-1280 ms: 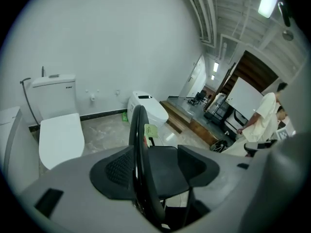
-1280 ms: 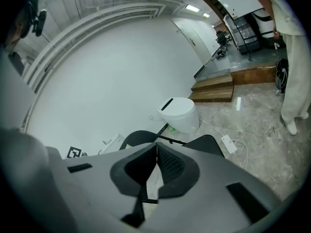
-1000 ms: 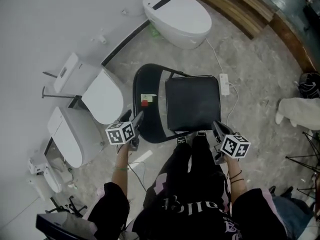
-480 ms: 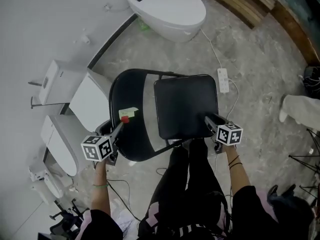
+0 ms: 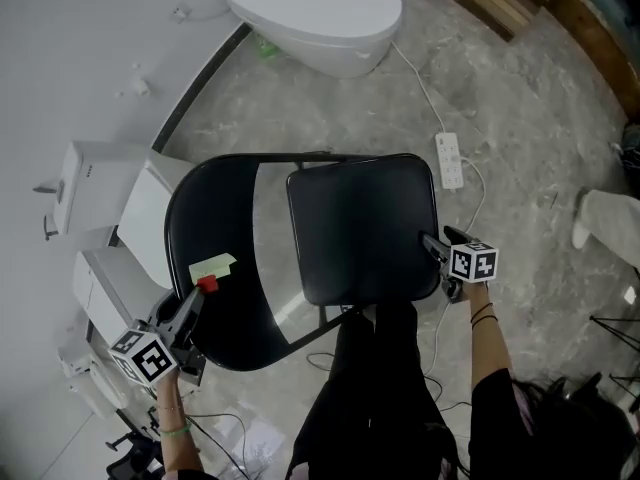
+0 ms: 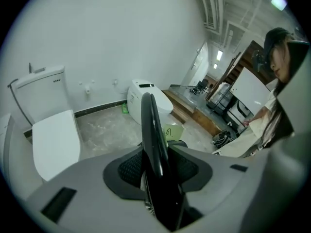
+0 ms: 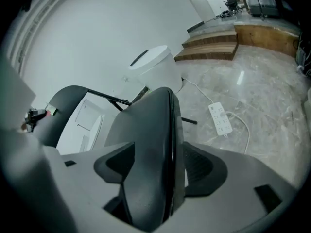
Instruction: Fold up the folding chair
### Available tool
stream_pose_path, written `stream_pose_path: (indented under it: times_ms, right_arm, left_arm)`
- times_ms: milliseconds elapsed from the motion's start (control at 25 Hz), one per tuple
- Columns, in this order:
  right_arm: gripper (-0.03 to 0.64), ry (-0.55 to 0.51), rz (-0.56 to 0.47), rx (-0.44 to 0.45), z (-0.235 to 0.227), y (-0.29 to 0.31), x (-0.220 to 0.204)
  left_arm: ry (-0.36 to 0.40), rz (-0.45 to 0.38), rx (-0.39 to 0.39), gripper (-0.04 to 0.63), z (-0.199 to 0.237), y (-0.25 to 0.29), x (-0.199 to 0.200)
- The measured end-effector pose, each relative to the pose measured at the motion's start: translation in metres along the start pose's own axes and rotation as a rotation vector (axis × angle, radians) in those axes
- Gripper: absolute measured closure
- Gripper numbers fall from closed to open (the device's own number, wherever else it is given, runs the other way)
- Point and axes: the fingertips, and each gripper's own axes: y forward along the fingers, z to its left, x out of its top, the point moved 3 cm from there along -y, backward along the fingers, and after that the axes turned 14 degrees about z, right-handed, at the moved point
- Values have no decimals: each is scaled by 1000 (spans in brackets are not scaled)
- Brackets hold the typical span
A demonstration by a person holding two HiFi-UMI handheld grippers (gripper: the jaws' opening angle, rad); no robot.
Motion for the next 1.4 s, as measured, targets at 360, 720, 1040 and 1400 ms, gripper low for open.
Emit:
stream_pose_path:
  times_ms: [360, 720, 1040, 1400]
  right_arm:
    - [268, 18, 129, 303, -26, 51, -6]
    - [272, 129, 162, 638, -7, 78, 0]
    - [280, 109, 125, 505, 13, 42, 6]
    - [360, 123, 8, 530, 78, -76, 12]
  left_arm:
    - [36, 22, 7, 448, 5, 4, 1]
    - [-17, 49, -140, 473, 6, 22, -4]
    - [-71, 28, -221, 502, -17, 5, 17]
    - [33, 59, -267, 502, -86, -21, 72]
